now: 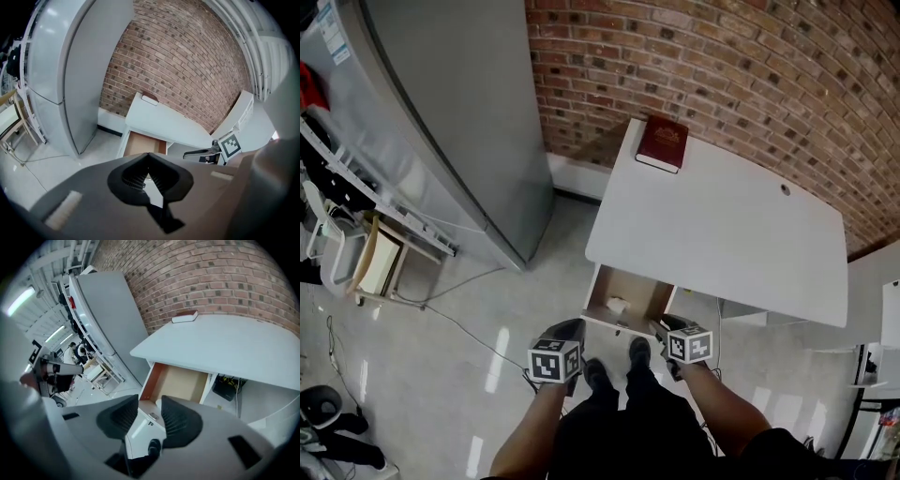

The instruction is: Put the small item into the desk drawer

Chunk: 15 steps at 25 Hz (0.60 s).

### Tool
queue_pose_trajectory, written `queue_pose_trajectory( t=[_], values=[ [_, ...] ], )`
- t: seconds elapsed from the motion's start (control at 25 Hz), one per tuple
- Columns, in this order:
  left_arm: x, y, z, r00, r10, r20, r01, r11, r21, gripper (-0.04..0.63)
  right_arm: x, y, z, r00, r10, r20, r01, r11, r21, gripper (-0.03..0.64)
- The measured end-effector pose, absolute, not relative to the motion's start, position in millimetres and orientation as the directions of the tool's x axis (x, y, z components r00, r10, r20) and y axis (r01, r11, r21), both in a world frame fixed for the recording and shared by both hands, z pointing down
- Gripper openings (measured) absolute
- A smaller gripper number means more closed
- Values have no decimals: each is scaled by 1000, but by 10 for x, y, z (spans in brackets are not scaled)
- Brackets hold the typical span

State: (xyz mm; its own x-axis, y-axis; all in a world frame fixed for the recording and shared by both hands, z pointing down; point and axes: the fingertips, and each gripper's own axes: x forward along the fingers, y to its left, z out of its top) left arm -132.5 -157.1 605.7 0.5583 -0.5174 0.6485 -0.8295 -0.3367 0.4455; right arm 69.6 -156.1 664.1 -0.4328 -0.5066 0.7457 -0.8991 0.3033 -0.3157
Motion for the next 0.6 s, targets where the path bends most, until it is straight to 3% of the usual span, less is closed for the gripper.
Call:
queue_pose_trajectory(
  t=[0.2,0.6],
  values=[
    [-1325,-1500,5816,570,-538,621,-822,-361,441,11,683,-1505,6301,-455,-558,694,-890,303,-340,150],
    [-1312,-1567,5376,494,-648,580,-865,-300,403,11,738,-1505,5588,-569,-563,600,-818,466,-338,137]
  ],
)
